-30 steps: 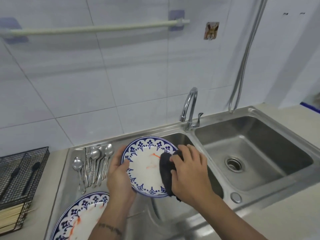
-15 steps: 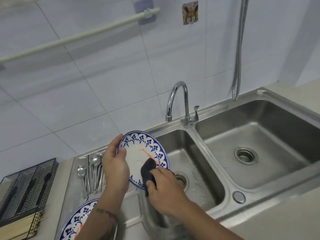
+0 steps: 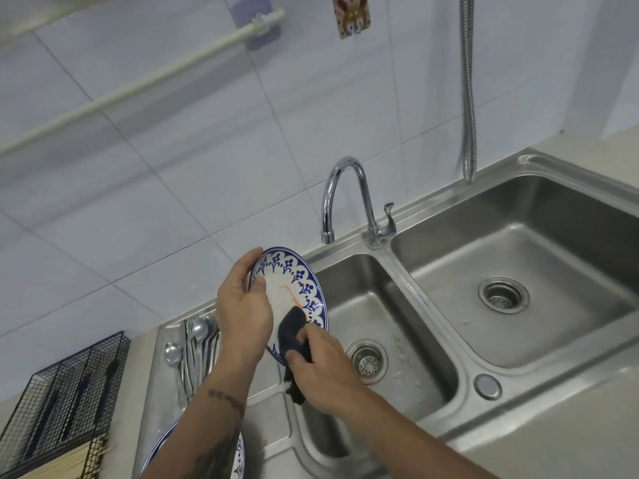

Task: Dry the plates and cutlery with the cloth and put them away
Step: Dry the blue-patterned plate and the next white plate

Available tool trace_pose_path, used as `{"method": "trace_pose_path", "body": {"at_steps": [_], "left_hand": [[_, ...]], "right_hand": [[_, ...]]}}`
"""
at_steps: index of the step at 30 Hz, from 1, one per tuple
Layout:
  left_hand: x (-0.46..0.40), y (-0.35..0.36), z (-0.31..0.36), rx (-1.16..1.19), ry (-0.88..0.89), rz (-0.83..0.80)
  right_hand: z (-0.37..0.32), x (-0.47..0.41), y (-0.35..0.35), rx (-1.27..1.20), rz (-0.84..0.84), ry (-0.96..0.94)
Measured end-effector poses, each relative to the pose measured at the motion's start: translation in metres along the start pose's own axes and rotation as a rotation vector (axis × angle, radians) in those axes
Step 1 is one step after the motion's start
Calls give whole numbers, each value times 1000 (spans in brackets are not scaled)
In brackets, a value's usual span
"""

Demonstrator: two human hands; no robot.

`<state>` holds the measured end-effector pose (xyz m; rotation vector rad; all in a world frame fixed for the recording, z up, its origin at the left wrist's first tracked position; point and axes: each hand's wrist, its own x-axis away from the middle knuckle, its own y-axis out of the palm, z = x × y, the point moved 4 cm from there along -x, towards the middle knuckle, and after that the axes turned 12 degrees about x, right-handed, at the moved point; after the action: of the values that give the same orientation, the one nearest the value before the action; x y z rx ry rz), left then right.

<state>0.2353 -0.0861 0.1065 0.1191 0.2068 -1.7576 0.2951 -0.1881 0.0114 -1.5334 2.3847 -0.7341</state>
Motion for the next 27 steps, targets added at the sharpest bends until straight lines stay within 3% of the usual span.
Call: {"method": "trace_pose_path", "body": {"at_steps": [10,19,23,25,27], "left_hand": [[-7,-4,4,73,11,6],[3,-61,-14,487,-205,136],[15,-92,-28,684,-306,158],[14,-108,-31,708,-320,165],[11,-124,-32,694,-318,168]], "right_hand": [[-10,-2,-7,73,1,-29],[-45,-5,-5,149,-117,-422],[-59,-18,1,678,-127,-587],[-64,-25,-5,1007,-19,-502],[-74,-23,-13,1173,76,-365]]}}
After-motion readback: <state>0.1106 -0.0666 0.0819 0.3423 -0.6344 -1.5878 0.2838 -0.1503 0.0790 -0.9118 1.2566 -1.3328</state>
